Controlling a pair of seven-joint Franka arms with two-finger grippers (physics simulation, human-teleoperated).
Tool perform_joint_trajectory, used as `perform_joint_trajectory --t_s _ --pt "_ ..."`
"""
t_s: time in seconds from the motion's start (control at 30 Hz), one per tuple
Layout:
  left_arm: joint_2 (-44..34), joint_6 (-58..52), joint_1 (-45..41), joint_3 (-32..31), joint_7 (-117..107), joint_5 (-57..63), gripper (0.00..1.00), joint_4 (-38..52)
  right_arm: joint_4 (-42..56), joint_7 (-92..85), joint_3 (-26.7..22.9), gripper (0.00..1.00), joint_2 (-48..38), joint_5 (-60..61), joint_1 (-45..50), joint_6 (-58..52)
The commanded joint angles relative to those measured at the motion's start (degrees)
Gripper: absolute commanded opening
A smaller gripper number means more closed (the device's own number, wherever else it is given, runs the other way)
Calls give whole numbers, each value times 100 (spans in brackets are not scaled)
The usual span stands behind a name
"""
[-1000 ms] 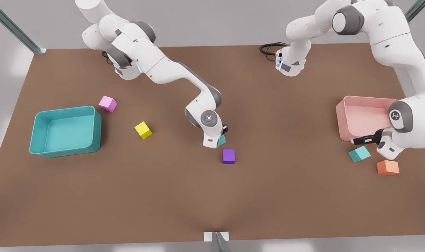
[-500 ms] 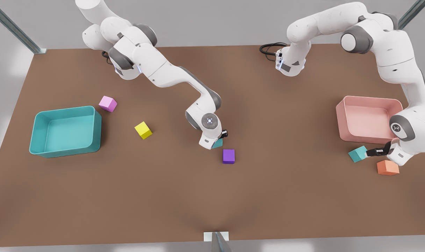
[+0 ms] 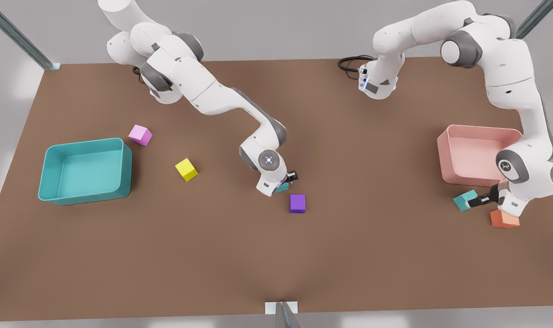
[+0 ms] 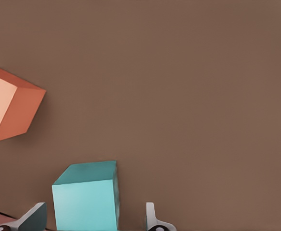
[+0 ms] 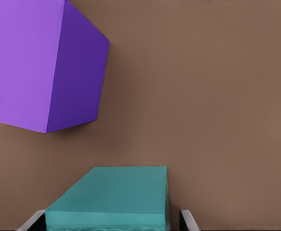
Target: Stack the two blue cubes on top of each other
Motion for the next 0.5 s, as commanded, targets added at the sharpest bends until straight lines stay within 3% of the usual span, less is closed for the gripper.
perform_joint_trajectory --t_s 0.0,0.17,0.23,0.3,0.37,0.47 --pt "38 40 -45 0 -1412 42 100 2 -4 -2 3 100 -131 26 -44 -226" --pt "118 216 -53 202 -1448 51 100 11 -39 7 21 100 -1018 87 -202 -1121" --pt "118 216 -54 220 -1448 60 100 11 -13 -81 12 100 -1853 17 -650 -2844" --pt "126 216 -89 220 -1448 42 100 11 4 -1460 -94 100 -2021 -124 -1678 -4286" --pt "188 216 -97 220 -1448 51 100 11 4 -2269 -103 100 -1880 -800 -2742 -4296" --pt "258 295 -89 255 -1448 51 100 11 592 -2823 -103 100 -2012 -1126 -3490 -4348"
